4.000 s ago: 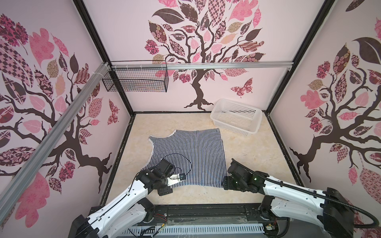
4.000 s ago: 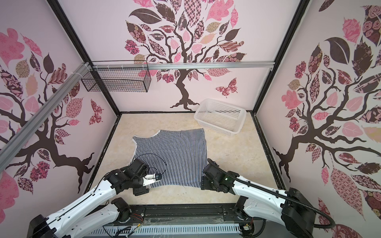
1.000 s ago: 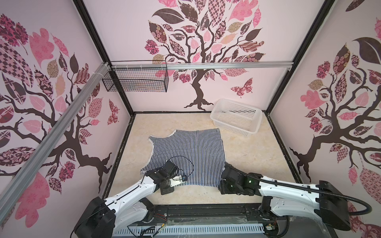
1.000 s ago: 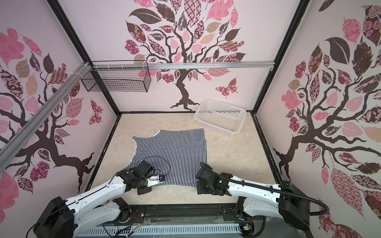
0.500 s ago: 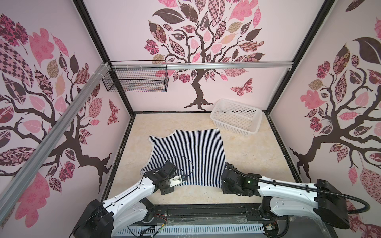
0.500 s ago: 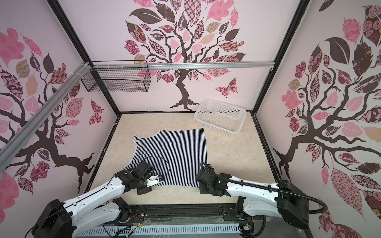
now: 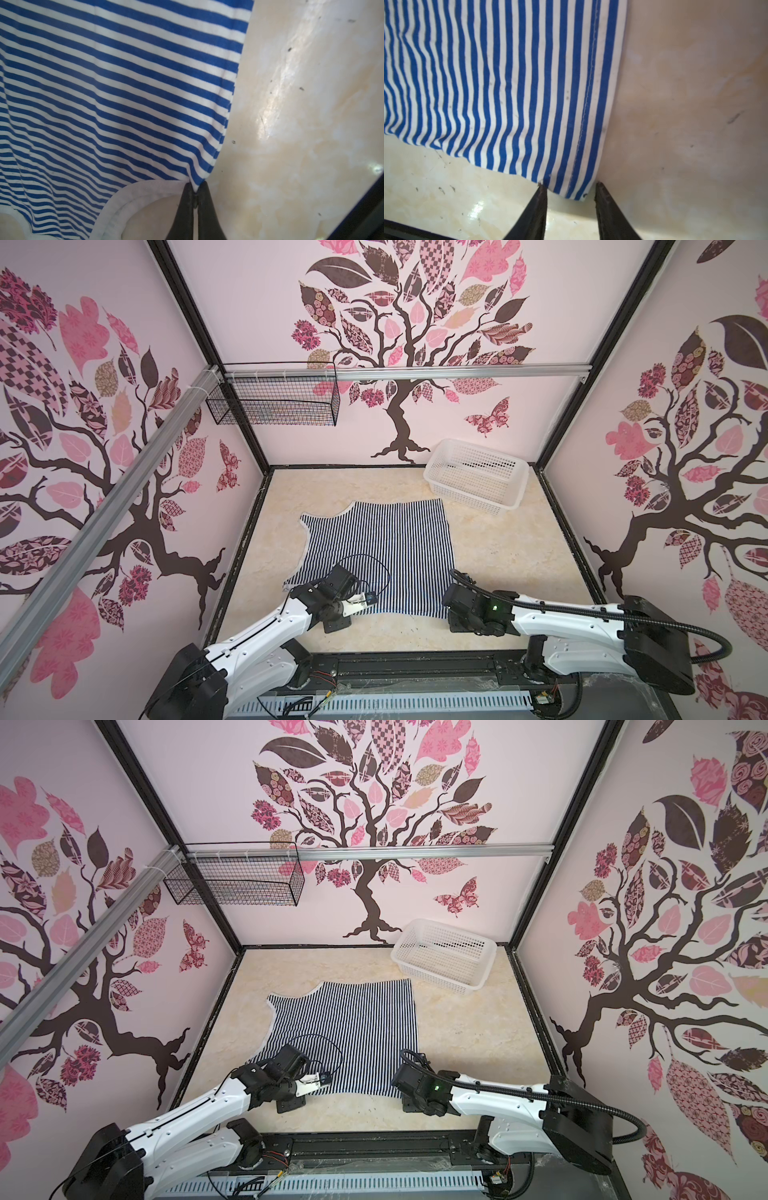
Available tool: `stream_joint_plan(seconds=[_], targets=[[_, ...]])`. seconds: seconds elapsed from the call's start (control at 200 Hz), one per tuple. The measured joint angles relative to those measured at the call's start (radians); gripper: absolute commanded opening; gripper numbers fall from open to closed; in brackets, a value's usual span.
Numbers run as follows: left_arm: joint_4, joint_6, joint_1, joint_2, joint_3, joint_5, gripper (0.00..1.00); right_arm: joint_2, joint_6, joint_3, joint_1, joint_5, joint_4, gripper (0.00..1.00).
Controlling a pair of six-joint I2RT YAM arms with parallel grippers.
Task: Fold and stack the tank tops
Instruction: 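Close the right gripper on the other near hem corner, then lift the near hem with both grippers and fold it toward the far edge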
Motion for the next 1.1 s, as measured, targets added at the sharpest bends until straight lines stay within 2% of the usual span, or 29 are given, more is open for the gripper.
stream_joint_plan(seconds=[0.195, 0.415, 0.51, 0.635, 1.101], targets=[[0.001, 0.0, 0.0, -0.002, -0.007, -0.002, 0.06, 0.011, -0.008, 0.0, 0.0, 0.015, 0.011, 0.29], [0.003, 0.0, 0.0, -0.005, -0.011, -0.002, 0.06, 0.013, -0.032, 0.0, 0.0, 0.013, 0.01, 0.27], [0.003, 0.0, 0.0, -0.005, -0.011, -0.003, 0.06, 0.011, -0.046, 0.0, -0.001, 0.01, 0.005, 0.18], [0.004, 0.0, 0.0, -0.005, -0.011, -0.005, 0.05, -0.001, -0.065, 0.0, -0.002, -0.004, -0.013, 0.0], [-0.067, -0.007, 0.0, -0.109, 0.002, -0.001, 0.03, -0.1, -0.128, 0.001, -0.002, -0.095, -0.074, 0.0]])
